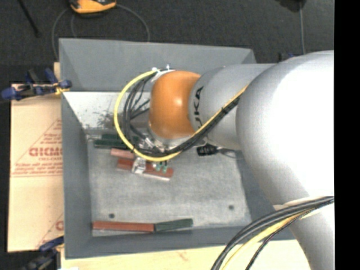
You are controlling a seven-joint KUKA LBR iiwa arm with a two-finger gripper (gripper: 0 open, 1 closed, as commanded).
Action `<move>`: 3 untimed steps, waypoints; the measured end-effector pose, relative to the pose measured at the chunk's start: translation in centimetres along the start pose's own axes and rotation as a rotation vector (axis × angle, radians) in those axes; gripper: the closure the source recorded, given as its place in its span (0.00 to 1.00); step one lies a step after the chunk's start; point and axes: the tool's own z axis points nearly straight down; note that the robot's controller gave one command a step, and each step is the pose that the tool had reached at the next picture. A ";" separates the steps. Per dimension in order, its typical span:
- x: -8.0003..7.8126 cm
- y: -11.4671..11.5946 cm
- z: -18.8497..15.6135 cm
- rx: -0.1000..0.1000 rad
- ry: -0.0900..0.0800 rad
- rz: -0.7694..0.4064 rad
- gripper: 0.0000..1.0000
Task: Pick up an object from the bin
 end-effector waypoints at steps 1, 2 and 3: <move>-0.4 0.2 -2.5 0.018 0.031 -0.003 1.00; -0.3 0.0 -5.2 0.019 0.029 -0.016 1.00; -0.9 1.5 -14.7 0.020 0.031 -0.067 1.00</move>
Offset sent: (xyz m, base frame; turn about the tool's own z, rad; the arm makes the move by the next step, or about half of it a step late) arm -0.0002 -0.0004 0.0497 -0.0174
